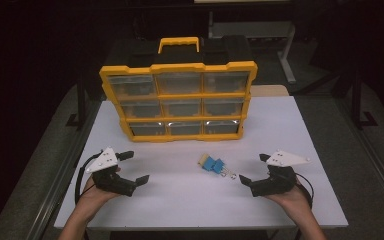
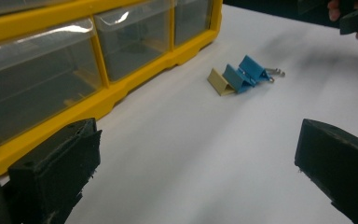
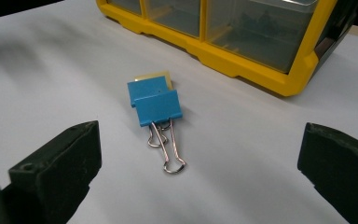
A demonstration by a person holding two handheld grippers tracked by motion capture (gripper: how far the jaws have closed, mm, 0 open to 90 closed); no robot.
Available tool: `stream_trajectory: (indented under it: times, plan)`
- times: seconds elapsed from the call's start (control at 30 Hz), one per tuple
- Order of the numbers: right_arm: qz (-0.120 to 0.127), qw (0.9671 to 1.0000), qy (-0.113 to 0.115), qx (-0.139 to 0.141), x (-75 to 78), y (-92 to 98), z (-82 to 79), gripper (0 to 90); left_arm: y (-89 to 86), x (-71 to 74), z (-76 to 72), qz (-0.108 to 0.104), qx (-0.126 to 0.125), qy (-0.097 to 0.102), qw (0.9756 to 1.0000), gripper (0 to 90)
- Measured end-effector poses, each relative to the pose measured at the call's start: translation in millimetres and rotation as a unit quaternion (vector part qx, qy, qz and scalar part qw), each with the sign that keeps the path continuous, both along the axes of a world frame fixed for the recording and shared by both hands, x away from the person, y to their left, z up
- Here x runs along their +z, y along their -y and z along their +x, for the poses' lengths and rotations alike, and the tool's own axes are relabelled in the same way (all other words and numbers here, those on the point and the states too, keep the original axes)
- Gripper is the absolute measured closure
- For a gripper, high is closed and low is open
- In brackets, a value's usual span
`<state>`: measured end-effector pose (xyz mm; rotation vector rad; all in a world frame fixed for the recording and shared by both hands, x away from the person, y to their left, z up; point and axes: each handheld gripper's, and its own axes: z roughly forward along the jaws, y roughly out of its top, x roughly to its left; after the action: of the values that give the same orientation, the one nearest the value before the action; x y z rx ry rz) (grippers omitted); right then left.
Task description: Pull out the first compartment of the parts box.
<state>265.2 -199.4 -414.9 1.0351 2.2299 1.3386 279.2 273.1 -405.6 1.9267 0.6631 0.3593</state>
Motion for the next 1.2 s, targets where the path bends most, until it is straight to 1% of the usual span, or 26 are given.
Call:
stream_trajectory:
  times: [0.17, 0.2, 0.27, 0.3, 0.37, 0.4, 0.47, 0.53, 0.6, 0.73, 0.93, 1.0, 1.07, 1.13, 1.2]
  plan:
    - [-0.004, 1.0000, 0.001, 0.003, -0.7, -0.9, -1.0, 0.0, 1.1, -0.5, 0.0, 0.002, -0.001, 0.002, 1.0000, 0.0]
    - [-0.003, 1.0000, 0.002, 0.005, -0.7, -1.0, -0.7, 0.0, 0.9, 0.4, 0.0, -0.001, -0.002, 0.000, 1.0000, 0.0]
    - [-0.003, 1.0000, 0.003, 0.006, -0.8, -1.1, -0.5, 0.0, 0.2, 1.3, 0.8, 0.000, -0.002, 0.001, 1.0000, 0.0]
    - [-0.003, 1.0000, 0.006, 0.006, -0.8, -1.0, -0.1, 0.0, 0.3, 1.6, 1.4, -0.002, -0.002, 0.001, 1.0000, 0.0]
    - [0.003, 1.0000, 0.004, 0.004, -0.5, -0.6, 0.2, 0.0, 0.7, 1.4, 2.5, -0.006, -0.001, -0.003, 1.0000, 0.0]
    - [0.008, 1.0000, 0.004, 0.001, 0.0, -0.3, 0.1, 0.0, 1.2, 1.0, 3.3, -0.003, -0.004, -0.005, 1.0000, 0.0]
    - [0.009, 1.0000, 0.003, 0.002, 0.0, -0.2, 0.1, 0.0, 2.8, 0.3, 3.9, -0.007, -0.004, -0.009, 0.9999, 0.0]
    - [0.006, 1.0000, 0.003, 0.004, -0.5, -0.2, -0.9, 0.0, 4.5, 0.1, 5.5, -0.001, -0.007, -0.010, 0.9999, 0.0]
    - [0.005, 1.0000, 0.004, 0.003, -0.5, 0.4, -1.4, 0.0, 7.6, -0.1, 7.2, -0.003, -0.009, -0.009, 0.9999, 0.0]
    - [0.005, 1.0000, 0.006, 0.000, 0.4, 1.2, -1.9, 0.0, 11.9, 1.5, 11.1, 0.003, -0.014, -0.007, 0.9999, 0.0]
    - [0.005, 1.0000, 0.007, 0.001, -0.2, 0.2, -2.5, 0.0, 15.3, 2.1, 12.3, 0.002, -0.010, -0.005, 0.9999, 0.0]
    - [0.005, 1.0000, 0.006, 0.002, -0.2, 0.2, -2.0, 0.0, 16.1, 2.7, 13.0, 0.000, -0.009, -0.004, 1.0000, 0.0]
    - [0.005, 1.0000, 0.006, 0.002, -0.3, -0.1, -1.3, 0.0, 17.3, 3.6, 13.9, -0.003, -0.013, -0.002, 0.9999, 0.0]
    - [0.005, 1.0000, 0.007, 0.002, -0.5, -0.7, -1.2, 0.0, 18.1, 4.7, 15.0, -0.003, -0.015, -0.006, 0.9999, 0.0]
    - [0.005, 1.0000, 0.007, 0.002, -0.8, -0.8, -1.0, 0.0, 19.5, 5.0, 16.6, -0.009, -0.016, -0.006, 0.9998, 0.0]
